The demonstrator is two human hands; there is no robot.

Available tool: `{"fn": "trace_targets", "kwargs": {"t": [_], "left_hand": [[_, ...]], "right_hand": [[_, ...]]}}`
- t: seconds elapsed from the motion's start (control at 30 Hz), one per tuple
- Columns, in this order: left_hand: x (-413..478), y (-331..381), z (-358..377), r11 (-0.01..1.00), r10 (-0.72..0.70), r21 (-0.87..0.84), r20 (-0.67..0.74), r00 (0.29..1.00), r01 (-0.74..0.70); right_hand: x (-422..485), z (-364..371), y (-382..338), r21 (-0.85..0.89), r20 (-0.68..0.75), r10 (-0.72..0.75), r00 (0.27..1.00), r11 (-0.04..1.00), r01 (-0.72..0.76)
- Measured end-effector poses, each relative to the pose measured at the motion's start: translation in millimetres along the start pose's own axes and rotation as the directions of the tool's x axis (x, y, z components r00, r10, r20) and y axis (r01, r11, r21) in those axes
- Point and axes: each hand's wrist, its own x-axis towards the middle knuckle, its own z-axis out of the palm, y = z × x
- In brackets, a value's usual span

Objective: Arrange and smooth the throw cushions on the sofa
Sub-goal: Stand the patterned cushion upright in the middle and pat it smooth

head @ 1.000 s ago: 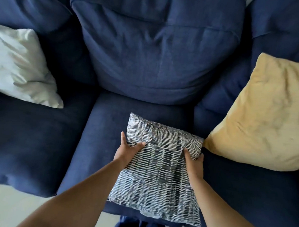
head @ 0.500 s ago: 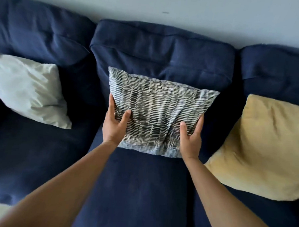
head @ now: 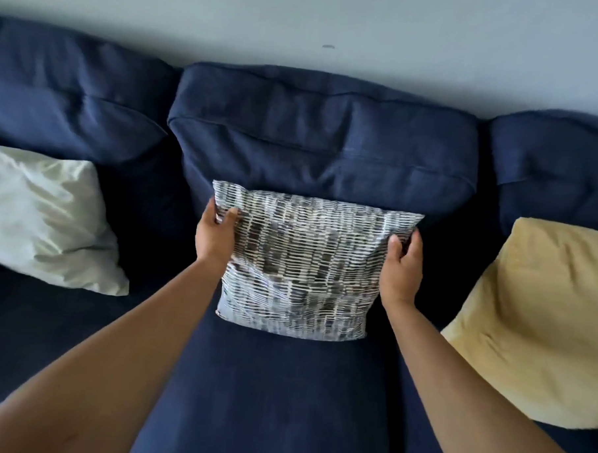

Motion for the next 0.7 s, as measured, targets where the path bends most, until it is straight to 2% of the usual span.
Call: {"fn": "trace_targets", "kwargs": {"t": [0.07,0.2,0.33,0.4,0.57,0.7], "left_hand": [[8,11,4,0.998,-0.013,-0.057,-0.073,0.997,0.009],[17,25,5,0.98,0.123,-0.136,-0.174,0.977,-0.148],[16,16,6,0.991,0.102,-0.065,-0.16,0.982,-0.114],[17,14,6,0.992,0.107,-0.055,-0.171,0.979,-0.118],[20,26,6,0.975,0.104,-0.173,-0.19,0.976,-0.138],[27,42,5,0.969,0.119,-0.172,-0.298,0.947,-0.176]], "right_hand": [[9,0,-13,-0.017,-0.07,0.002,0.998,1.0,-0.003],[18,-4,-22,0.026,-0.291,-0.062,0.955,0.997,0.073],[16,2,-16,-0.033,-0.224,0.009,0.974,0.999,-0.017],[15,4,-15,-0.009,-0.224,0.017,0.974,1.0,-0.019],[13,11,-25,0.11,-0.29,0.045,0.956,0.994,-0.014],[25,0,-33,0.133,-0.376,0.008,0.926,0.99,0.045]]}}
